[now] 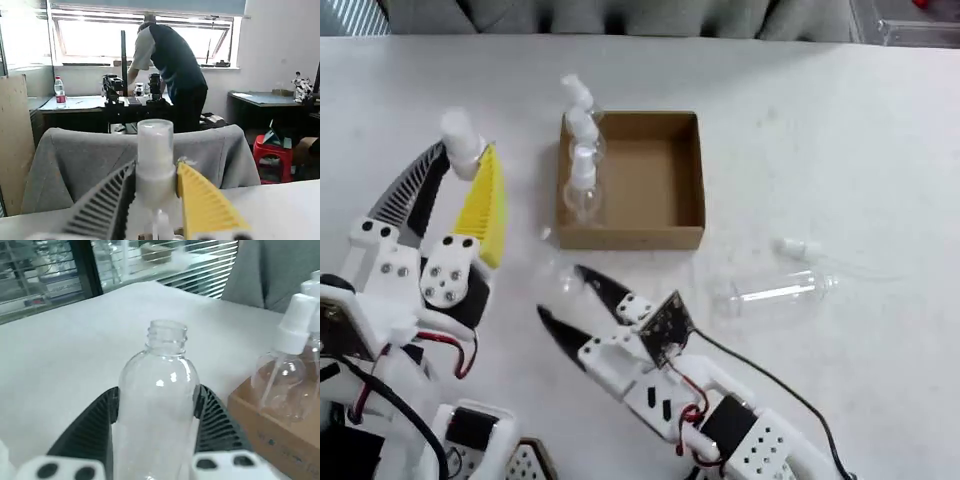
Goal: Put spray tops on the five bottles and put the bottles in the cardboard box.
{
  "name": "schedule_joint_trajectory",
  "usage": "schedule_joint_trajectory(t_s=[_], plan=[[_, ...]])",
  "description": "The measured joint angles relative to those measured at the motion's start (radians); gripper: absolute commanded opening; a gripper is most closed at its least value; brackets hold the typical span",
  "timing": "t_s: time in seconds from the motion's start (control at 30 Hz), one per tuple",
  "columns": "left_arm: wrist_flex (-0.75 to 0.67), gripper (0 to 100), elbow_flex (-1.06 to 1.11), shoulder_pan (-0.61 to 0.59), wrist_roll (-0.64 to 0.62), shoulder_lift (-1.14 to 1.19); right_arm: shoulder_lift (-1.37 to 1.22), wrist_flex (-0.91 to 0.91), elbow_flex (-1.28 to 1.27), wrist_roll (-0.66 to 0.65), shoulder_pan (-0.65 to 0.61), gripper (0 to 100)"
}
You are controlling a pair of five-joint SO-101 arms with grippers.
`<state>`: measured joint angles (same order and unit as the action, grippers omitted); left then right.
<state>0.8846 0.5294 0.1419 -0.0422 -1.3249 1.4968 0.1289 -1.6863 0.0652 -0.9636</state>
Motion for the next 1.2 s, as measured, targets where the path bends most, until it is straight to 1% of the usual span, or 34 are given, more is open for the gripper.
schedule_joint_trajectory(t_s=[0.13, 0.23, 0.43, 0.53, 0.8, 1.1, 1.2], plan=[[0.000, 2, 0.000, 0.003, 0.000, 0.000, 0.000, 0.014, 0.000, 0.000, -0.035, 1.5], [0.011, 2, 0.000, 0.006, 0.000, 0.000, 0.000, 0.014, 0.000, 0.000, -0.032, 1.5], [0.083, 2, 0.000, 0.006, 0.000, 0.000, 0.000, 0.014, 0.000, 0.000, -0.038, 1.5], [0.083, 2, 0.000, 0.006, 0.000, 0.000, 0.000, 0.014, 0.000, 0.000, -0.038, 1.5], [-0.011, 2, 0.106, 0.006, 0.000, 0.005, 0.000, 0.014, 0.000, 0.000, -0.038, 1.5], [-0.021, 2, 0.114, 0.009, -0.002, 0.002, 0.000, 0.014, 0.000, 0.000, -0.038, 1.5], [-0.002, 2, 0.114, 0.023, -0.002, 0.002, 0.000, 0.014, 0.000, 0.000, -0.038, 1.5]])
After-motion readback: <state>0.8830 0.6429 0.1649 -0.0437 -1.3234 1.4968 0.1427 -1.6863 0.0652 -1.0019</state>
